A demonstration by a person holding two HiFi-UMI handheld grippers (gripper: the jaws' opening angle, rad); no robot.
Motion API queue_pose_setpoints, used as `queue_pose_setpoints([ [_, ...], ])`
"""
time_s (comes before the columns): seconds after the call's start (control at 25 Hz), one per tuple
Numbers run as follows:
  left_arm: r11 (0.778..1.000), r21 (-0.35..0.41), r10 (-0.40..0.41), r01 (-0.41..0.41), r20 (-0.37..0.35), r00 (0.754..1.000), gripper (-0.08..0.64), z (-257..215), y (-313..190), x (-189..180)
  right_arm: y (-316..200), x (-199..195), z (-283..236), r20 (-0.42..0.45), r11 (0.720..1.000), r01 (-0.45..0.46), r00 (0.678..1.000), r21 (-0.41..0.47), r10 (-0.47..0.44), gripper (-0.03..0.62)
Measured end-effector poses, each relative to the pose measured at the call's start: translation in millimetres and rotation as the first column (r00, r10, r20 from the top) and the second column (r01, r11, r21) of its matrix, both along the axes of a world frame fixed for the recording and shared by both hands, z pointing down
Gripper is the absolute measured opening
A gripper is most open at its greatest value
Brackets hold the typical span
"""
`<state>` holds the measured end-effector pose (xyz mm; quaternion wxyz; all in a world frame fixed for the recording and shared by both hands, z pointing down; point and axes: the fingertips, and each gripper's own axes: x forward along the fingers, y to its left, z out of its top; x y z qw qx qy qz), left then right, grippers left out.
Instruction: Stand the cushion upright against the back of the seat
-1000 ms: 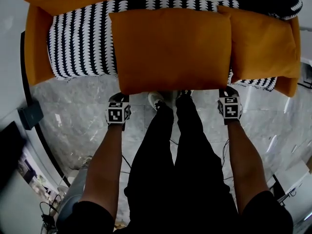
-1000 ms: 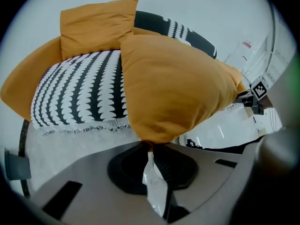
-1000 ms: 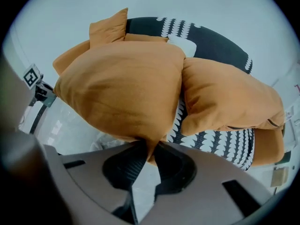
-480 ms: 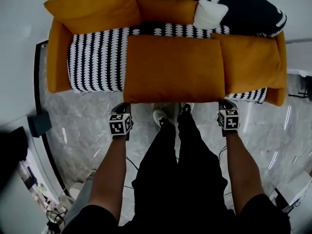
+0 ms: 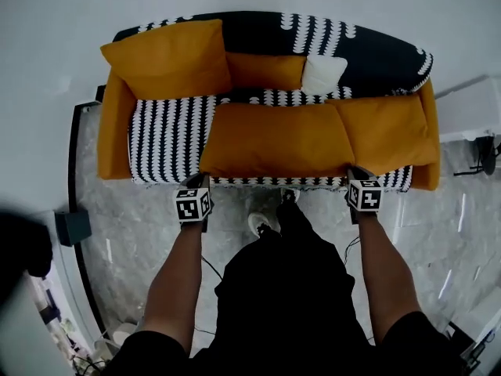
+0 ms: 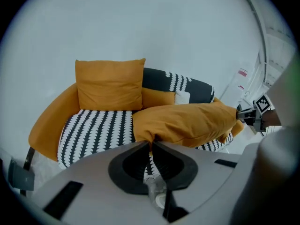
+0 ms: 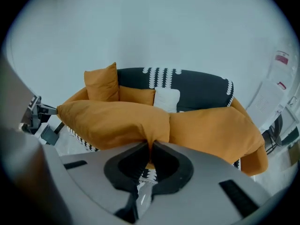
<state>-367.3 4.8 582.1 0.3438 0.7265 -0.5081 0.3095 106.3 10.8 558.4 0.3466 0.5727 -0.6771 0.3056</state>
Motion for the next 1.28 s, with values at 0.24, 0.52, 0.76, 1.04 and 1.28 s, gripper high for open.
queue_pose_setpoints([
  [0.24, 0.999, 0.049, -0.008, 0.008, -0.010, 1.000, 0.034, -36.8, -55.9, 1.0, -51.9, -0.2, -38.5, 0.049, 0.998, 0.015, 0.999, 0.054, -0.018, 0.048],
  [0.52, 0.993, 0.113, -0.039, 0.037, 0.016, 0.999, 0.034, -76.4, -132.7, 5.1, -116.7, 1.6, -77.9, 0.137, 0.995, 0.010, 0.990, 0.099, -0.024, 0.047],
  [0.76, 0.987, 0.141, -0.085, 0.082, 0.017, 0.996, 0.034, -102.2, -193.8, 14.3, -170.6, 11.8, -97.8, 0.197, 0.993, 0.005, 0.980, 0.115, -0.028, 0.046],
  [1.04, 0.976, 0.188, -0.116, 0.110, 0.023, 0.993, 0.034, -133.3, -269.0, 33.1, -241.1, 32.6, -112.5, 0.295, 0.991, -0.040, 0.956, 0.125, 0.001, 0.046],
  [1.28, 0.962, 0.245, -0.130, 0.124, 0.009, 0.991, 0.034, -162.1, -329.3, 45.9, -295.1, 44.1, -125.2, 0.350, 0.983, -0.055, 0.937, 0.173, -0.009, 0.046],
])
